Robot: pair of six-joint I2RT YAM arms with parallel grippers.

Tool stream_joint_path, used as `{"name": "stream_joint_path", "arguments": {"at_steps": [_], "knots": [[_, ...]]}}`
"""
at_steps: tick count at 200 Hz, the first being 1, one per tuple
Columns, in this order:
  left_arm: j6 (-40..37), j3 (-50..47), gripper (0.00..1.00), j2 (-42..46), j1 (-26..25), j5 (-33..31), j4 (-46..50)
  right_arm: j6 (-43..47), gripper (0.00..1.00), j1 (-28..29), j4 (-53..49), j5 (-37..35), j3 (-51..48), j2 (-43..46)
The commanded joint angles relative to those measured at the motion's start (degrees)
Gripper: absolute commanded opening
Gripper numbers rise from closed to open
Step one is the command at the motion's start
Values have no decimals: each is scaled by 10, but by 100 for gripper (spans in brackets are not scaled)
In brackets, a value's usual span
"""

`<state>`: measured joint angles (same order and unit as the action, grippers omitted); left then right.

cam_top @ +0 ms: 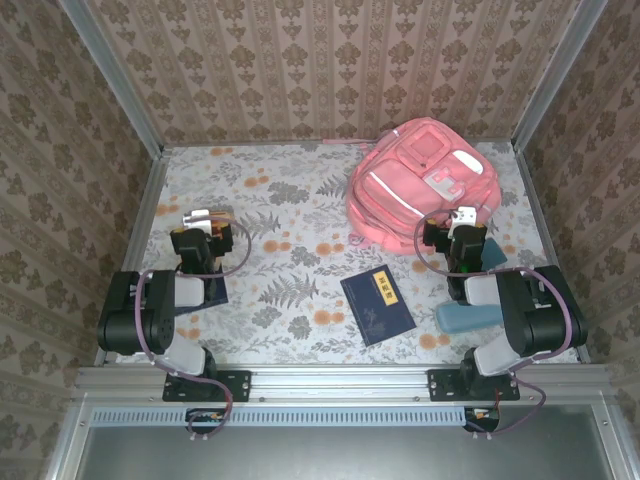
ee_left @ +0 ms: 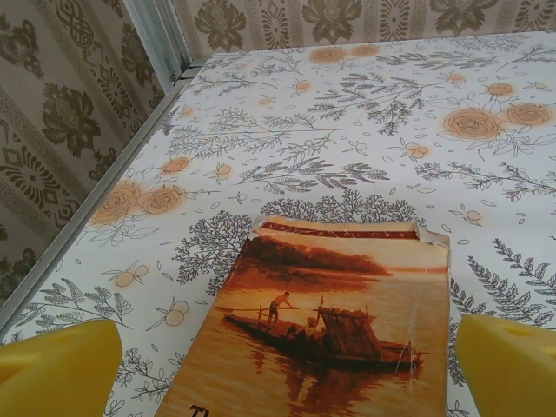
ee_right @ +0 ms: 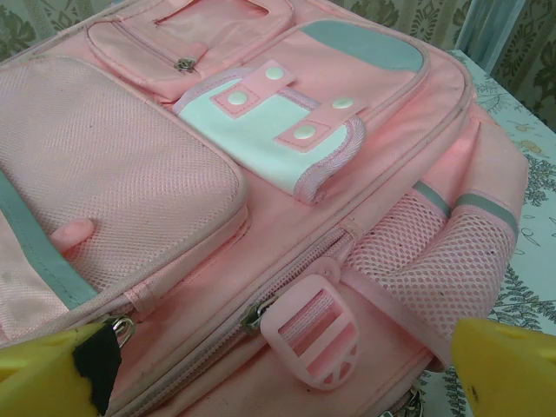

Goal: Pack the student bag

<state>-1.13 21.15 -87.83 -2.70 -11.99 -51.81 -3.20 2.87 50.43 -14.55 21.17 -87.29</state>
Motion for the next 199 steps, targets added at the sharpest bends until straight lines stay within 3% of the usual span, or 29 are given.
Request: {"name": "stream_joint_path", "arguments": {"at_steps": [1,148,170,199], "knots": [[-1,10,100,-3,-4,0,7,-8,100,-2,13,-1,7,-3],[2,7,100,3,1,3,5,-5,100,-2,11,4,3,12],[-6,12,100,32,-9,-20,35,-4,100,-1,-44,-3,14,55],[-26,66,100,102,-37,-50,180,-21,100,2,-156,-29,37,143]]}}
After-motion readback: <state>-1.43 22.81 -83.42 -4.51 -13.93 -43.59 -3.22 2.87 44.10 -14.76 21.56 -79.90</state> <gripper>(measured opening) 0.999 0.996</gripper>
